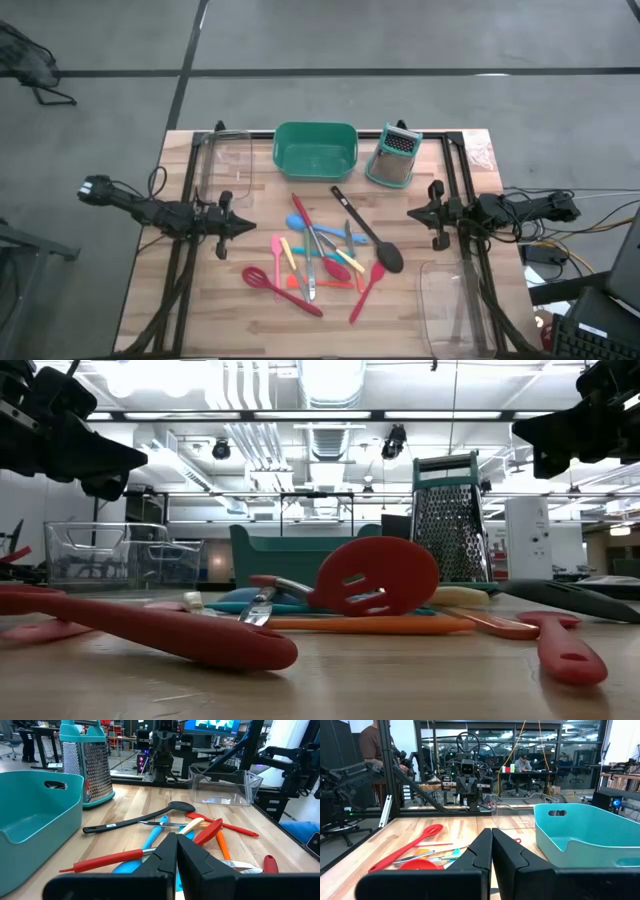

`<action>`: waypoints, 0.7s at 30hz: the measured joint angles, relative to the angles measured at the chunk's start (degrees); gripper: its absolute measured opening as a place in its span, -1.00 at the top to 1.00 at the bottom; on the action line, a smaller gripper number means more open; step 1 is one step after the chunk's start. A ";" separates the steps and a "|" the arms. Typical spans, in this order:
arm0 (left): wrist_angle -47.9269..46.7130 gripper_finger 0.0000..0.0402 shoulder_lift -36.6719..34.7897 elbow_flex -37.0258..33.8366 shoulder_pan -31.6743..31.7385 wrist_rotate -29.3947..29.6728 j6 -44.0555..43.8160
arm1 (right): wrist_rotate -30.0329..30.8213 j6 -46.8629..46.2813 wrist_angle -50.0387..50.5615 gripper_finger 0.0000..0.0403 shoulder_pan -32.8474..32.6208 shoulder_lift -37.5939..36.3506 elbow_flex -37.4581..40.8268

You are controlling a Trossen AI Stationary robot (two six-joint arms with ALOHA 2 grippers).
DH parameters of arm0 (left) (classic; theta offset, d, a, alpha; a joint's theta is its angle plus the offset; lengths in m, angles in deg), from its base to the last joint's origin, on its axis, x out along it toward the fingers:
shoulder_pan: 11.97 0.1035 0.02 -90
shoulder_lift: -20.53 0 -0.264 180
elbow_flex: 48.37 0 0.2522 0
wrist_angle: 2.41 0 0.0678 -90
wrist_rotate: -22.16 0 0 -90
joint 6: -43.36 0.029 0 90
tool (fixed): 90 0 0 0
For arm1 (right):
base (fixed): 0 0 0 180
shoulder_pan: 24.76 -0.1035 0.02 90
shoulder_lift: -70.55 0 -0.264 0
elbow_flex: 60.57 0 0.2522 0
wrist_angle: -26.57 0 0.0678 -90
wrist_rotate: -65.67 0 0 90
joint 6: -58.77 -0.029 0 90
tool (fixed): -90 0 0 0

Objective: Pick & Place Kitchen Items

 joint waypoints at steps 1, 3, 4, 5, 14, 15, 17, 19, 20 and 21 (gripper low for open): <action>0.01 0.94 -0.01 0.00 -0.01 -0.02 -0.01 | -0.01 -0.06 -0.01 0.96 0.02 0.00 -0.01; 0.02 0.94 -0.02 0.02 0.00 -0.02 -0.01 | -0.02 -0.03 0.01 0.96 0.00 -0.01 0.00; 0.00 0.94 -0.01 0.01 0.00 -0.01 -0.01 | 0.00 0.02 -0.01 0.96 0.02 0.02 -0.02; 0.00 0.94 -0.02 0.00 -0.01 -0.02 0.00 | 0.00 0.00 0.01 0.96 0.02 0.02 0.00; 0.01 0.94 -0.01 0.01 0.00 0.00 -0.01 | -0.02 0.01 -0.02 0.96 0.00 0.01 0.00; 0.00 0.94 -0.02 0.02 0.00 0.00 -0.02 | -0.01 -0.11 -0.10 0.96 0.01 0.01 -0.01; 0.02 0.94 0.00 0.02 0.00 -0.02 0.00 | -0.02 -0.26 -0.14 0.96 0.02 -0.01 0.00; 0.02 0.94 0.00 0.02 0.00 -0.02 0.00 | -0.09 -3.22 -0.48 0.96 0.00 0.01 0.00; 0.00 0.94 -0.02 0.01 -0.01 -0.01 -0.01 | -0.07 -5.31 -1.02 0.96 0.02 0.02 0.00; 0.02 0.94 -0.02 0.00 0.00 -0.01 -0.01 | -0.07 -7.18 -2.19 0.96 0.02 0.02 0.00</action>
